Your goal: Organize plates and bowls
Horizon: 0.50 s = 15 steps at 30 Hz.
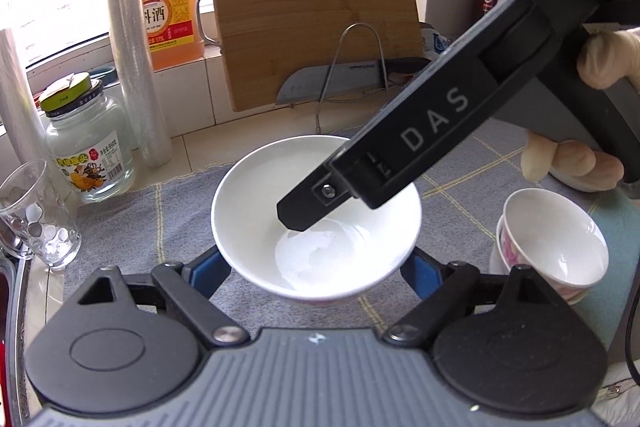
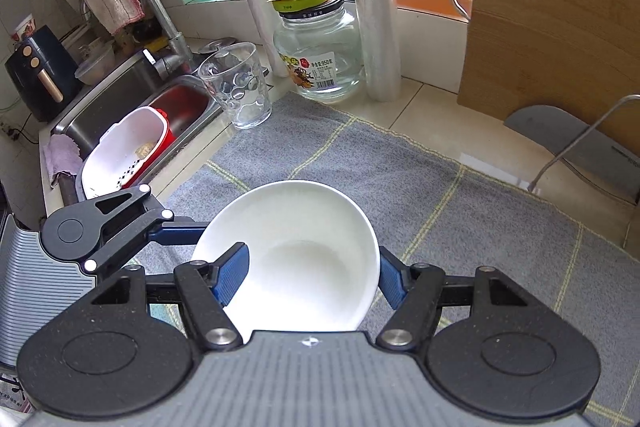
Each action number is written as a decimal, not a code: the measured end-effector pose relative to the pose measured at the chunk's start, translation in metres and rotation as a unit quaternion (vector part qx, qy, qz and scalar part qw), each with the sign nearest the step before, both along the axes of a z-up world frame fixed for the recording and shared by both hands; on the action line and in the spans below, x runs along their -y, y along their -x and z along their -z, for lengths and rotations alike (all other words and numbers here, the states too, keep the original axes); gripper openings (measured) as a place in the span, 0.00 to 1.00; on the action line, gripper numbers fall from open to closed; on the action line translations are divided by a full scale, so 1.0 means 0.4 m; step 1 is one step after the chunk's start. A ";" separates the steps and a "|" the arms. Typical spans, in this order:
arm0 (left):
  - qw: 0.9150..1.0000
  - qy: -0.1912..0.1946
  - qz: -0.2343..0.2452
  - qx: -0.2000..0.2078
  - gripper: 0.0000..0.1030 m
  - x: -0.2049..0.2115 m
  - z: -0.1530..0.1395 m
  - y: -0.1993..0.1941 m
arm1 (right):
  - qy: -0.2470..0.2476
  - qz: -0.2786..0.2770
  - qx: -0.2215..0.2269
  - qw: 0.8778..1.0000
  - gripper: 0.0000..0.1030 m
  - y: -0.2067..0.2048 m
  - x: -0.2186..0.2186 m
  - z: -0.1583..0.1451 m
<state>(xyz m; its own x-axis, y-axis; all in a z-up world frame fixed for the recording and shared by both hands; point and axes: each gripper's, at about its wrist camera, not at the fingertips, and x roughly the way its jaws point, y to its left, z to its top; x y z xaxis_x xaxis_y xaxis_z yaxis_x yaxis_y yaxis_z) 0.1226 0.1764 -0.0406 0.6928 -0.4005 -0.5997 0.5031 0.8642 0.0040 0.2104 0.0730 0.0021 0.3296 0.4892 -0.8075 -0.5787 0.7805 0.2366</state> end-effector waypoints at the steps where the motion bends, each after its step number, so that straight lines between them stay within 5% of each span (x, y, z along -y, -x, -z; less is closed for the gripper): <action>1: 1.000 0.001 0.005 -0.001 0.88 0.008 -0.003 0.009 | 0.000 0.003 0.002 1.000 0.71 0.012 0.011 -0.004; 15: 0.997 -0.008 0.073 0.015 0.88 0.150 -0.055 0.106 | -0.006 0.058 0.023 0.998 0.71 0.154 0.189 -0.053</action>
<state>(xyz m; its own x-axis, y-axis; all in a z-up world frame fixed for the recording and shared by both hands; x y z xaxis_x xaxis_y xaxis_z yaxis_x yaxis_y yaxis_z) 0.0800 0.1164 -0.0186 0.6448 -0.4889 -0.5876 0.6235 0.7811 0.0342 0.1486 -0.0026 0.0232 0.4215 0.4548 -0.7845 -0.4947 0.8404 0.2214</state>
